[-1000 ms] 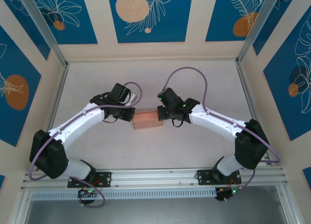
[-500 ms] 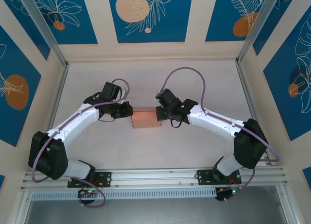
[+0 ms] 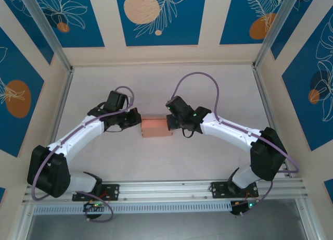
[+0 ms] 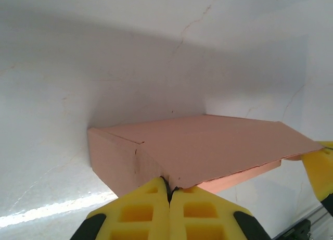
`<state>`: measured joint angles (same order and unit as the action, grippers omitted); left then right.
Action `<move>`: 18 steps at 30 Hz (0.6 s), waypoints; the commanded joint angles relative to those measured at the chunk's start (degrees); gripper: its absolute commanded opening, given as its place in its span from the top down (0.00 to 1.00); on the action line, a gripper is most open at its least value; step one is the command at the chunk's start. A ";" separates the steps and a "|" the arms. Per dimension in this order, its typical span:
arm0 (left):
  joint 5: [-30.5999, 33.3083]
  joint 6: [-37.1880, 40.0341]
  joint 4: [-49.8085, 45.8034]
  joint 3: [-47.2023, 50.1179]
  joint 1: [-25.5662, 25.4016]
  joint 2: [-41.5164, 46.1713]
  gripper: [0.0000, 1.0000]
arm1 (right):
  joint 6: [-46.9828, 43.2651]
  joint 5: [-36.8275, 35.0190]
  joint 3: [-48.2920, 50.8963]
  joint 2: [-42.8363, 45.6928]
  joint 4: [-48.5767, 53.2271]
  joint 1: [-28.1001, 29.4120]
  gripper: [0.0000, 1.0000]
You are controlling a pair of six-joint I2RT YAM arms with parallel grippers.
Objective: Fold the paper box
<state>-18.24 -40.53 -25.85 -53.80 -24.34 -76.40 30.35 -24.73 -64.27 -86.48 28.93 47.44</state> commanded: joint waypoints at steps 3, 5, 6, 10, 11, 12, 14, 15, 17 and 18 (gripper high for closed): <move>-5.42 -4.48 4.24 1.86 1.20 1.59 1.00 | -0.38 1.64 0.64 -1.95 2.38 0.94 1.00; -6.51 -4.99 4.81 2.03 1.64 1.46 1.00 | -0.39 1.65 0.64 -2.12 2.41 0.91 1.00; -7.05 -5.24 4.99 2.12 1.92 1.43 1.00 | -0.38 1.66 0.64 -2.14 2.44 0.97 1.00; -8.92 -5.13 4.65 2.05 3.13 1.64 1.00 | -0.36 1.55 0.82 -2.21 2.45 0.98 1.00; -9.22 -4.82 4.12 1.90 3.50 1.69 1.00 | -0.38 1.52 0.81 -2.15 2.49 0.99 1.00; -9.70 -4.53 3.70 1.78 3.96 1.88 1.00 | -0.38 1.46 0.81 -2.13 2.54 0.97 1.00; -10.15 -3.83 2.62 1.46 4.71 2.12 1.00 | -0.44 1.44 0.81 -2.12 2.59 0.99 1.00; -10.56 -3.85 2.70 1.55 5.11 2.30 1.00 | -0.47 1.45 0.87 -2.15 2.49 0.94 1.00; -11.05 -3.38 2.36 1.59 5.61 2.35 1.00 | -0.39 1.44 0.88 -2.12 2.45 0.98 1.00; -10.92 -3.03 1.95 1.59 5.69 2.34 1.00 | -0.38 1.46 0.99 -2.14 2.37 0.92 1.00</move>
<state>-25.78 -44.23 -23.51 -52.01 -19.70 -75.68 30.35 -25.08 -64.27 -86.85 28.12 47.70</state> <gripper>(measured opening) 0.049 0.065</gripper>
